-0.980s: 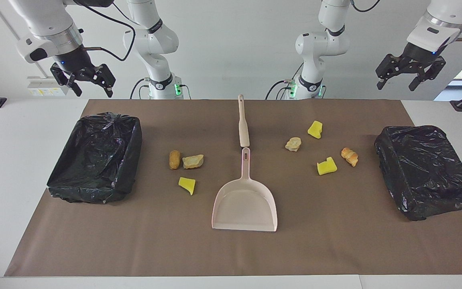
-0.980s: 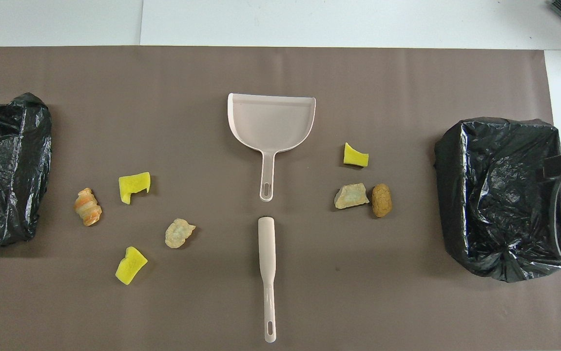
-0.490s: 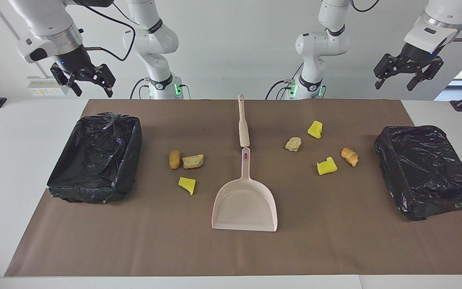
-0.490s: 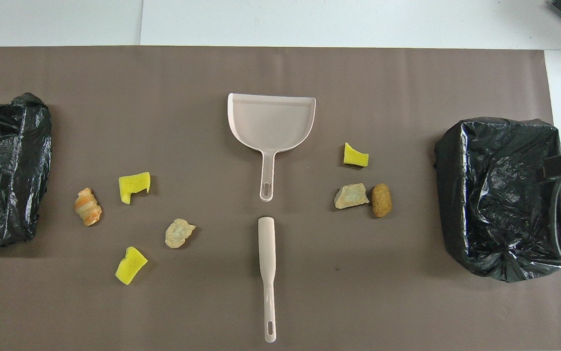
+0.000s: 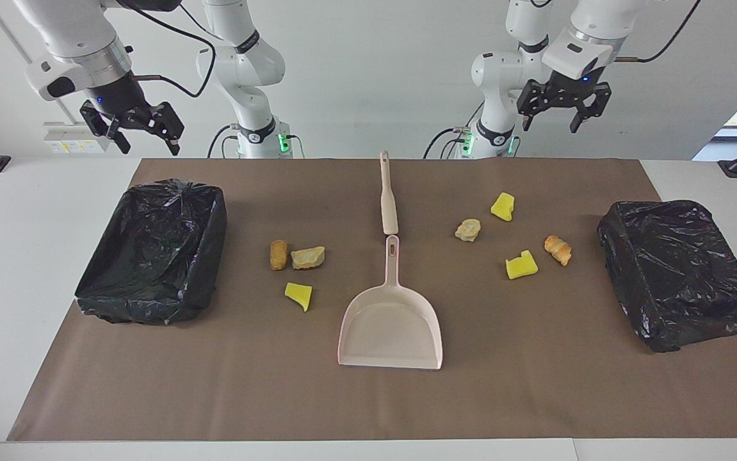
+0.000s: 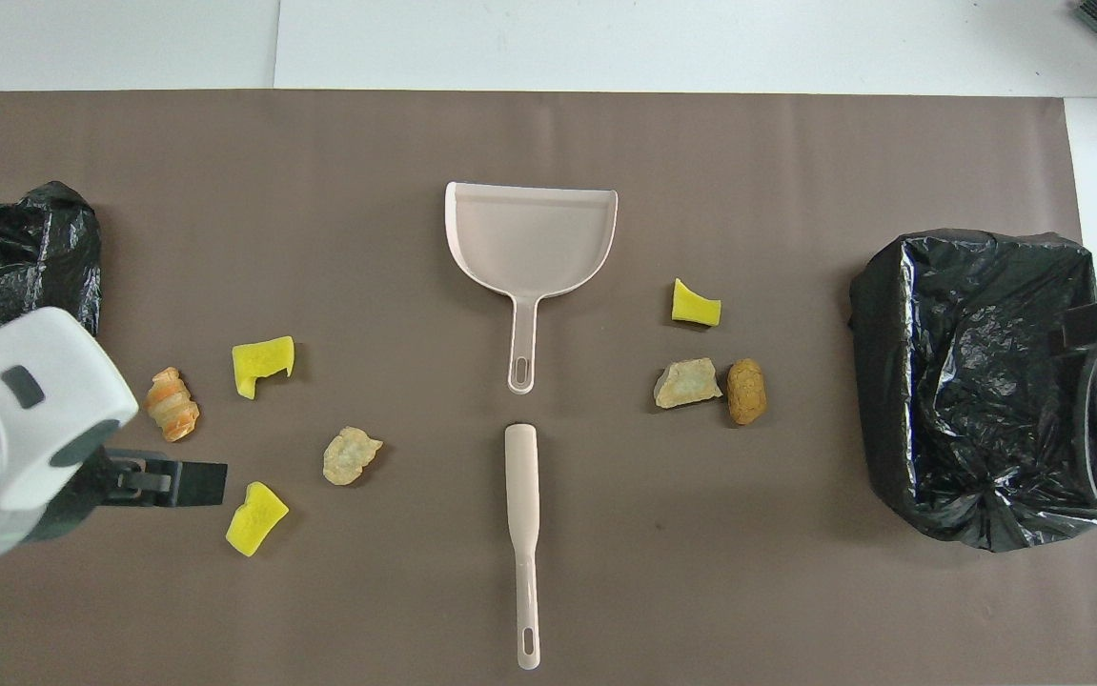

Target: Sweep and dump trash in bin

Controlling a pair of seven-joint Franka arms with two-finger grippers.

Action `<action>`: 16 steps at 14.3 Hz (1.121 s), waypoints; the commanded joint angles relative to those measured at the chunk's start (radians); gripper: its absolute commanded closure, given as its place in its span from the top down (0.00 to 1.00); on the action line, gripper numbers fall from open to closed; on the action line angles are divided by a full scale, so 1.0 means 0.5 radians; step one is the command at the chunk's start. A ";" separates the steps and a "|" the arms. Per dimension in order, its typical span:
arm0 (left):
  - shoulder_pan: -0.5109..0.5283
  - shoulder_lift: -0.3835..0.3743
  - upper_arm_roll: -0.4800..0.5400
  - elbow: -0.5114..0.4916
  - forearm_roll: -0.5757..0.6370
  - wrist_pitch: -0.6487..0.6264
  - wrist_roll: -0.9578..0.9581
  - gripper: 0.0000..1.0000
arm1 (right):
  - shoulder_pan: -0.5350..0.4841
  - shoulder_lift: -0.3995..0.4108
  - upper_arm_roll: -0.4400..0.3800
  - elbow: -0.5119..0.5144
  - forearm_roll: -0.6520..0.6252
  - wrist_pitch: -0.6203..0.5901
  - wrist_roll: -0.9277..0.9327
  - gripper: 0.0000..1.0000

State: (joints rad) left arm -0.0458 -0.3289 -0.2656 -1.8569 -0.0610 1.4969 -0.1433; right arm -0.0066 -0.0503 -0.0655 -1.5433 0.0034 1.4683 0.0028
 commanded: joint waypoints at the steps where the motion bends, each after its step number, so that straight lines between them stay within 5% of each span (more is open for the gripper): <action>1: 0.000 -0.174 -0.180 -0.342 -0.104 0.206 -0.182 1.00 | -0.021 -0.028 0.008 -0.034 -0.022 0.033 -0.042 1.00; 11: -0.031 -0.140 -0.815 -0.820 -0.390 0.892 -0.631 1.00 | -0.015 -0.034 -0.001 -0.033 -0.025 0.030 -0.046 1.00; 16: -0.150 0.029 -1.119 -1.106 -0.473 1.393 -0.925 1.00 | -0.002 -0.044 0.002 -0.067 -0.016 0.045 -0.033 1.00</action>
State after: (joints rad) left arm -0.0694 -0.3387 -0.8127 -2.3461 -0.2817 2.1002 -0.5469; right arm -0.0060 -0.0506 -0.0684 -1.5452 0.0029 1.4687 0.0028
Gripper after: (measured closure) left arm 0.000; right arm 0.000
